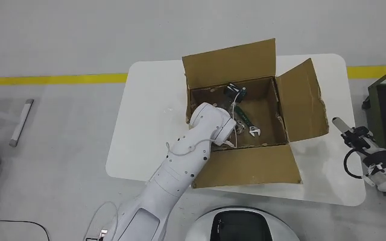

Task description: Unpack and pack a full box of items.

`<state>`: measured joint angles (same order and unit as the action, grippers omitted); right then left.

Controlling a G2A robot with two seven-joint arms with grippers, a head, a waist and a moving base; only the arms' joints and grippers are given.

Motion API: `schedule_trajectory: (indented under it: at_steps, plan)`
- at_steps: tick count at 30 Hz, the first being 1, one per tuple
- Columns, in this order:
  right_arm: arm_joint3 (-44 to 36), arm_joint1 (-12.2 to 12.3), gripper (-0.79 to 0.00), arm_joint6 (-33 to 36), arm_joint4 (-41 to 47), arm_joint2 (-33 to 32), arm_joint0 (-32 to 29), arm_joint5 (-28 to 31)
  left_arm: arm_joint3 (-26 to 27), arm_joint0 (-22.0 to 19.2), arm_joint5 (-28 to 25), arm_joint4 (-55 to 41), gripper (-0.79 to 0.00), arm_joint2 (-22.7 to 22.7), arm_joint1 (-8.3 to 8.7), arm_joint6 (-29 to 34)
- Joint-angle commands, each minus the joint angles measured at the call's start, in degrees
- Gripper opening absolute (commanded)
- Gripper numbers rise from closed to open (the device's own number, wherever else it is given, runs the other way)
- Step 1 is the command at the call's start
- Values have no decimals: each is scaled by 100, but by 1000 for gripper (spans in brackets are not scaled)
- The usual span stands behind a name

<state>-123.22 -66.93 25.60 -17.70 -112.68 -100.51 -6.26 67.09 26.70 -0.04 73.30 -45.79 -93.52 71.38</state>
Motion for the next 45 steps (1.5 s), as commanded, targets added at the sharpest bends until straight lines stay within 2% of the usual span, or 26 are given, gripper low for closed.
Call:
schedule_trajectory:
  at_steps: [1, 5, 6, 7, 13, 15, 22, 24, 26, 30, 32, 34, 36, 37, 40, 45]
  plan:
    - [-9, -1, 0, 2, -16, -2, -23, 4, -143, -45, 11, -89, 0, -7, -29, 43]
    - [-30, -4, 0, 1, -26, 21, -48, 2, -305, -76, -50, -181, -52, 32, -77, 76]
    - [-38, -4, 0, 3, -28, 31, -50, 2, -332, -81, -46, -190, -142, 38, -88, 62]
    - [-42, -4, 0, 6, -42, 40, -50, -4, -366, -81, -40, -195, -188, 47, -98, 50]
    - [-73, -3, 0, 7, -97, 99, -24, -15, -606, -93, -3, -178, -95, 88, -154, -9]
    - [-75, -3, 0, 3, -107, 103, -19, -16, -651, -100, 0, -174, -139, 91, -169, -21]
    - [-89, -3, 0, 8, -128, 93, -24, -15, -772, -128, 31, -103, -139, 82, -212, -41]
    - [-96, -3, 0, 9, -130, 84, -26, -11, -800, -124, 24, -87, -160, 83, -222, -46]
    - [-99, -3, 0, 11, -129, 79, -29, -8, -820, -119, 41, -77, -203, 75, -233, -43]
    - [-104, -3, 0, 17, -138, 72, -31, -5, -843, -119, 50, -30, -382, 57, -249, -36]
    - [-104, -3, 0, 19, -147, 75, -30, -4, -845, -114, 49, -9, -428, 49, -256, -35]
    - [-104, -3, 0, 31, -137, 79, -29, -3, -849, -104, 56, 21, -563, 40, -262, -35]
    - [-108, -2, 0, 29, -146, 80, -24, 1, -852, -84, 51, 43, -653, 30, -266, -45]
    - [-122, -3, 0, 15, -129, 80, -14, -1, -850, -77, 53, 55, -785, 23, -268, -47]
    - [-179, -18, 0, -108, 139, 45, 55, -33, -766, -55, 90, 68, -785, -31, -270, -80]
    - [-279, -76, 0, -364, 1571, -222, 284, -93, -405, 2, 129, 102, -785, -231, -232, -3]
